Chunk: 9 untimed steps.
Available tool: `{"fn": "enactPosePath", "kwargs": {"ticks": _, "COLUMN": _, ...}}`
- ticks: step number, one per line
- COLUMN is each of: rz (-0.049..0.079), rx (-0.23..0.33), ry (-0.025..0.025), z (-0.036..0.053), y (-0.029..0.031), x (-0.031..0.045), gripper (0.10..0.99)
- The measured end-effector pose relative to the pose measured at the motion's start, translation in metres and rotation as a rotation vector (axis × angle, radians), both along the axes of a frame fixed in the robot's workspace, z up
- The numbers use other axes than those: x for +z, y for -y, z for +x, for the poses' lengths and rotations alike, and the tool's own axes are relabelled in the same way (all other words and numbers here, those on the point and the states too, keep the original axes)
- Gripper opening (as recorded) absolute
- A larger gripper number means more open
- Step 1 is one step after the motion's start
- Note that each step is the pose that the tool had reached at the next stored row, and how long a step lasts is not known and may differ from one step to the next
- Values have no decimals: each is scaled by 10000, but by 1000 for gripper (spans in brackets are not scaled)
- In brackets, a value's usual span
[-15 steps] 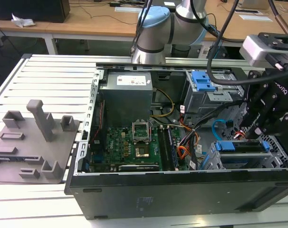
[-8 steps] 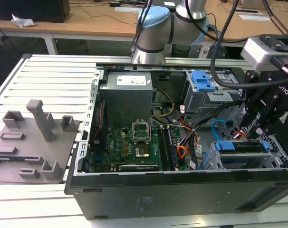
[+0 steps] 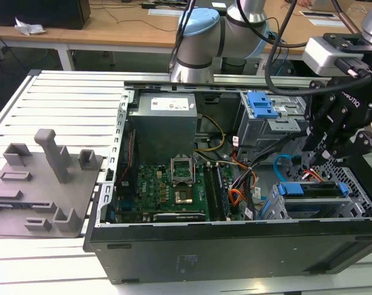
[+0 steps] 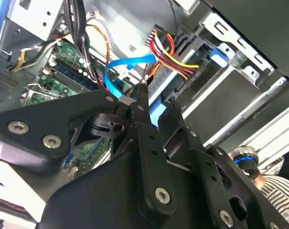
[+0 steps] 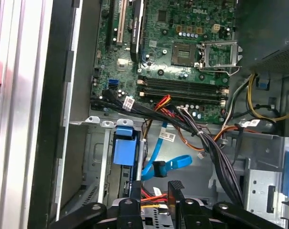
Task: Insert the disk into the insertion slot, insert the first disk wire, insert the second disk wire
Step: 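Insert the second disk wire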
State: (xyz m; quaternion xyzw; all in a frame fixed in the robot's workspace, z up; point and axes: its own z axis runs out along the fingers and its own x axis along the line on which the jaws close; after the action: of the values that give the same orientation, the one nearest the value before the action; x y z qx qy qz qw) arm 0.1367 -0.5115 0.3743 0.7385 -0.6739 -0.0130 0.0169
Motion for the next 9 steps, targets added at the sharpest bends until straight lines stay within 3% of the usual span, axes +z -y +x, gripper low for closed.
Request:
{"fn": "enactPosePath", "kwargs": {"ticks": 3, "rz": -10, "rx": -39, "ry": 0, "z": -18, "y": -60, "x": -28, "gripper": 361}}
{"fn": "enactPosePath", "kwargs": {"ticks": 5, "rz": -27, "rx": -118, "ry": 0, "z": -31, "y": -64, "x": -41, "gripper": 361}}
{"fn": "enactPosePath", "kwargs": {"ticks": 9, "rz": -314, "rx": -317, "ry": 9, "z": -71, "y": -64, "x": -72, "gripper": 361}}
